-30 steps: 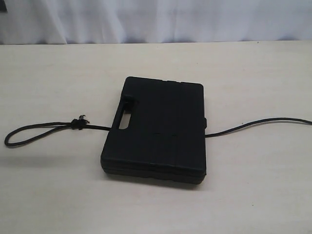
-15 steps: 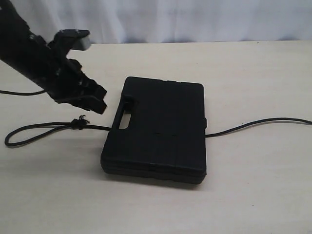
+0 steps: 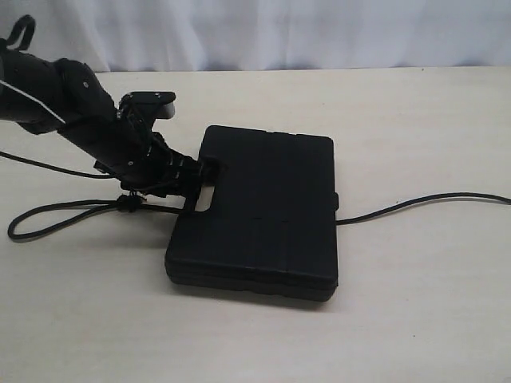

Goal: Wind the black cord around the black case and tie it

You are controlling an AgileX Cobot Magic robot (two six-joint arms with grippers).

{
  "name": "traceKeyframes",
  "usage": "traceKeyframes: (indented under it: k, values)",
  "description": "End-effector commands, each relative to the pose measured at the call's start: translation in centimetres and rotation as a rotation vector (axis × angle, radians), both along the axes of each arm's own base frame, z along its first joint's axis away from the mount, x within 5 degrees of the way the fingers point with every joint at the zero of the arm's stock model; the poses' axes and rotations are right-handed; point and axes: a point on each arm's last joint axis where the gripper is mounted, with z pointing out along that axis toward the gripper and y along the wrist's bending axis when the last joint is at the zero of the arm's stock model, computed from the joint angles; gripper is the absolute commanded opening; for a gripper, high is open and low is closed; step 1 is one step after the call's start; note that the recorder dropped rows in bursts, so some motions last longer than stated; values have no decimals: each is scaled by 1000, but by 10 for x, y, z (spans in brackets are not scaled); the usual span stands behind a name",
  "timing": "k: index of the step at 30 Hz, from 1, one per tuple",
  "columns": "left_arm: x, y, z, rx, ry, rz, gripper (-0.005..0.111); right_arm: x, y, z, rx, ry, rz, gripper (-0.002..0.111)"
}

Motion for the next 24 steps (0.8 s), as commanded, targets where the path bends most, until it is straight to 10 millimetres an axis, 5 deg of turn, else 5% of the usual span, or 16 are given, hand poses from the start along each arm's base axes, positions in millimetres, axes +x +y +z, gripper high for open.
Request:
traceKeyframes:
  k: [1,13,19,24]
  values:
    - [8,-6,-2,-43,-50,42,54,0,0,-1,-3,8,-3,5]
    - [15,-9,-30,-83,-22,124,50,0,0,-1,-3,8,-3,5]
    - [20,-17,-5,-176,-17,120,0,0,0,-1,15,5,-4,5]
    - [21,-22,32,-251,-51,116,0,-1,0,6,-9,-11,2,5]
